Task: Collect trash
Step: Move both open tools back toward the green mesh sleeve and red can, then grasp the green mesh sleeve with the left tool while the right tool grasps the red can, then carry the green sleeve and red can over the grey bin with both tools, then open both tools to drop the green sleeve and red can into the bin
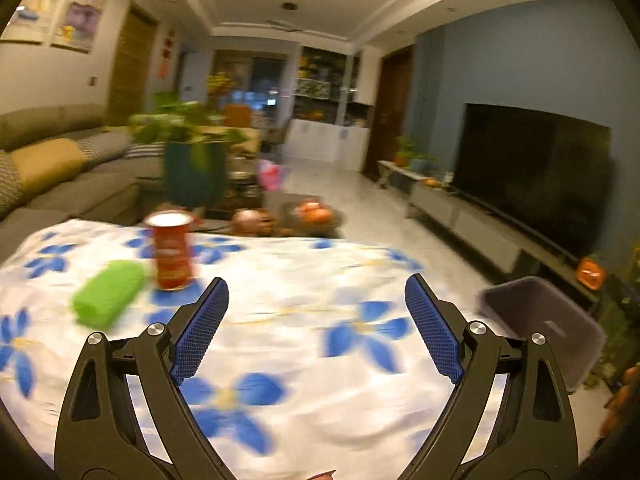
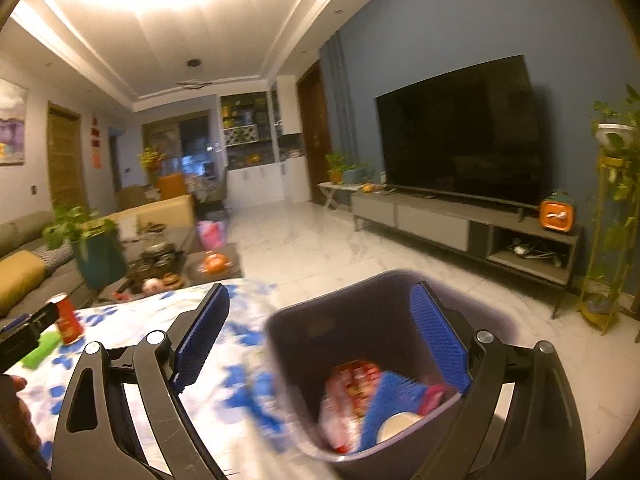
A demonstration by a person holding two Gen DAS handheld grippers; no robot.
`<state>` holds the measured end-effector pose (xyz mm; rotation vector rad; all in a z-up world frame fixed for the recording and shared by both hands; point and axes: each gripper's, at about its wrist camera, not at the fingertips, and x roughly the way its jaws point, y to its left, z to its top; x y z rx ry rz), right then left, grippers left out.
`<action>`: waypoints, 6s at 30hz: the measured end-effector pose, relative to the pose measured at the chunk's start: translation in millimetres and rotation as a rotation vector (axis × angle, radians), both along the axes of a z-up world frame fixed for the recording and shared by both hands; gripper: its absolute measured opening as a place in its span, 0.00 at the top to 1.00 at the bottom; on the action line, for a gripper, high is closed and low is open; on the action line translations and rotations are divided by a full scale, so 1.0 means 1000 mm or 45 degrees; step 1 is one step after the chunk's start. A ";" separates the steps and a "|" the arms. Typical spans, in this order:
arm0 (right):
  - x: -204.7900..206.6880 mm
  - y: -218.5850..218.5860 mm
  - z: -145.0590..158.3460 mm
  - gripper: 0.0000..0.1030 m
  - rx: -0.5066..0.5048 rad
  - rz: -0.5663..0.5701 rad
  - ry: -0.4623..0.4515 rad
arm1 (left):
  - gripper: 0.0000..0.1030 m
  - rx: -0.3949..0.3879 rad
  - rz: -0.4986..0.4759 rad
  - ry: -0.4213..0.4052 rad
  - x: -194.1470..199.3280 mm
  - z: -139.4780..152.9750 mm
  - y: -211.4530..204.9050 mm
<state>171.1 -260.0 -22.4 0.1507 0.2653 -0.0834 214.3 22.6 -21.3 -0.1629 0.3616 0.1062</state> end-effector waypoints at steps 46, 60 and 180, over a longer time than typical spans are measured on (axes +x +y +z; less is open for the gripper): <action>0.158 0.395 -0.041 0.14 -0.128 0.657 0.232 | 0.14 -0.110 0.587 0.077 -0.001 -0.024 0.272; 0.189 0.417 -0.067 0.48 -0.113 0.699 0.400 | 0.14 -0.071 0.493 0.070 0.000 -0.028 0.254; 0.038 -0.062 -0.041 0.29 -0.080 -0.200 0.175 | 0.27 -0.062 -0.743 0.085 0.085 -0.020 -0.208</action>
